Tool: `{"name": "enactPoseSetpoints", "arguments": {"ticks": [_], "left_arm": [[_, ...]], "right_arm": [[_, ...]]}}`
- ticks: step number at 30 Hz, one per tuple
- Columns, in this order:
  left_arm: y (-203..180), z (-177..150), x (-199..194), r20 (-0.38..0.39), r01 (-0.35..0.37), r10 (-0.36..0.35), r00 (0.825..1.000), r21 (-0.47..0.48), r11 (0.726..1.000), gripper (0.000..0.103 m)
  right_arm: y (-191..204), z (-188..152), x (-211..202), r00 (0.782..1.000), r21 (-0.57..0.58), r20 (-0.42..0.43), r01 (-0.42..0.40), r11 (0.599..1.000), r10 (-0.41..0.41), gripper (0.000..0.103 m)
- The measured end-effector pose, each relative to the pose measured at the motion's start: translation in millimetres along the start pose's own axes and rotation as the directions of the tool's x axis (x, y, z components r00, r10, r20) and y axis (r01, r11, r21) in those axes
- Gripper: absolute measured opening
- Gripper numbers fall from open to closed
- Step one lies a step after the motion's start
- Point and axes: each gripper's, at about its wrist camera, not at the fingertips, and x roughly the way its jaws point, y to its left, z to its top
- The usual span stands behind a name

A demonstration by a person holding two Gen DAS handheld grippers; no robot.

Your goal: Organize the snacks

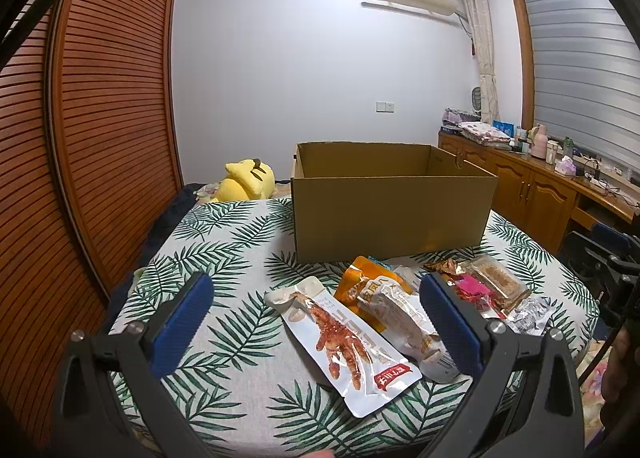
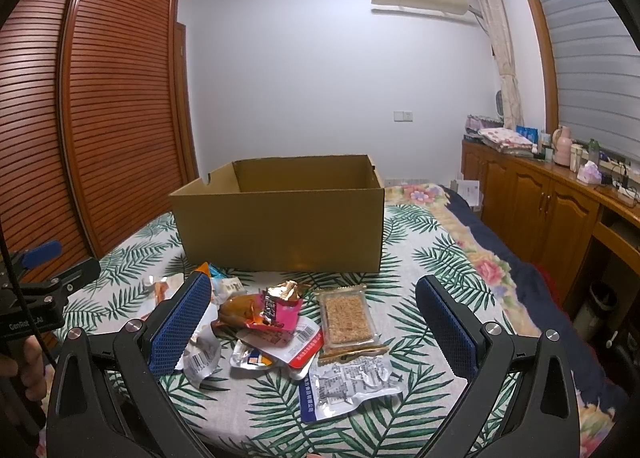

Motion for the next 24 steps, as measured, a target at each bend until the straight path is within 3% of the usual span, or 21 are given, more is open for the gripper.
{"name": "enactPoseSetpoints", "arguments": {"ticks": [12,24], "left_arm": [[-0.8,-4.2,4.4,-0.025,0.011,-0.011,1.000,-0.006,1.000,0.103],[0.9,-16.3,34.2,-0.147,0.037,-0.039,0.988,-0.020,0.999,0.103]], "right_arm": [[-1.7,-2.5,-0.5,1.000,0.000,-0.012,0.003,1.000,-0.003,0.103],[-13.0,-17.0,7.7,0.997,-0.006,-0.079,0.009,1.000,-0.010,0.103]]}}
